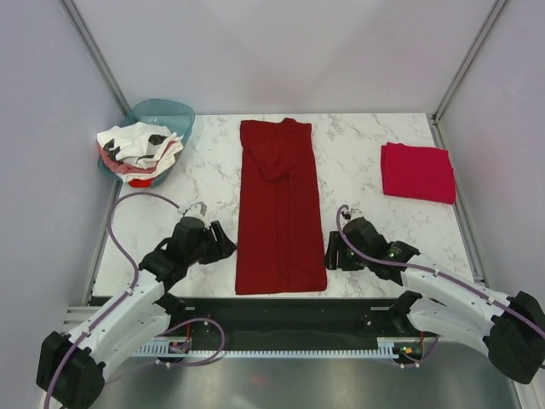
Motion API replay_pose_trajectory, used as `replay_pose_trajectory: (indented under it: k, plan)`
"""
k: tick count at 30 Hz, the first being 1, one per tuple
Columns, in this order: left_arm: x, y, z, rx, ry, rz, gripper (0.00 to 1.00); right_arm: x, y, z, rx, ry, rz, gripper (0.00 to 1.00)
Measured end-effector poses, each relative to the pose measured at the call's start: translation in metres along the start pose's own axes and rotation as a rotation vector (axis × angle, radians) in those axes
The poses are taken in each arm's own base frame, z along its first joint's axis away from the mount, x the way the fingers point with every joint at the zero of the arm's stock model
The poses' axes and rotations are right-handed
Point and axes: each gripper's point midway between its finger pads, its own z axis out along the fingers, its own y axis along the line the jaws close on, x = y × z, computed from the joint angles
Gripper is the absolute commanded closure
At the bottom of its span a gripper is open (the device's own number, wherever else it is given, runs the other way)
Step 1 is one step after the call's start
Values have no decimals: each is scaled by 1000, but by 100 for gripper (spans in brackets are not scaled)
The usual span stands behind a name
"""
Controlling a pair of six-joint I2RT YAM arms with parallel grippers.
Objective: Fold and stack the t-shirts
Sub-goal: Fold the tshirt
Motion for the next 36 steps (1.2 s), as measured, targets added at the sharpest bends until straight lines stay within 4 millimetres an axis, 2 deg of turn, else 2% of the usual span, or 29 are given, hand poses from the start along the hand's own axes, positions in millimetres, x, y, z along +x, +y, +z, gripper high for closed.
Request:
replay_pose_trajectory:
  k: [6,7,13,15,17,21,24,25,28,30,33,34,35,36]
  plan:
    - [49,-9,-3,48,131,35,40,39,3,13,51,117,-93,41]
    - [56,-8,-3,47,151,39,42,42,3,15,58,126,-99,45]
    - [83,-7,-5,53,220,46,44,46,5,22,55,113,-91,50]
    - [89,-8,-6,58,238,52,44,47,7,22,45,107,-95,52]
    - [93,-9,-7,58,246,53,44,48,7,22,37,103,-96,60]
    - [100,-6,-8,41,270,54,45,51,6,22,31,103,-92,62]
    - [103,-3,-7,24,282,55,50,51,8,22,26,102,-96,64]
    - [104,-2,-7,17,286,54,51,52,8,22,25,103,-98,70]
    - [105,-2,-6,8,290,51,56,53,9,23,21,109,-105,72]
    - [106,-1,-6,3,290,52,62,54,10,23,18,111,-109,80]
    - [110,1,-7,-12,301,55,76,56,11,24,12,119,-117,99]
    - [111,2,-7,-17,305,56,82,57,12,24,9,122,-120,100]
    - [112,3,-7,-25,313,54,98,58,12,23,5,125,-123,100]
    - [112,2,-6,-32,315,50,98,58,13,23,3,127,-123,100]
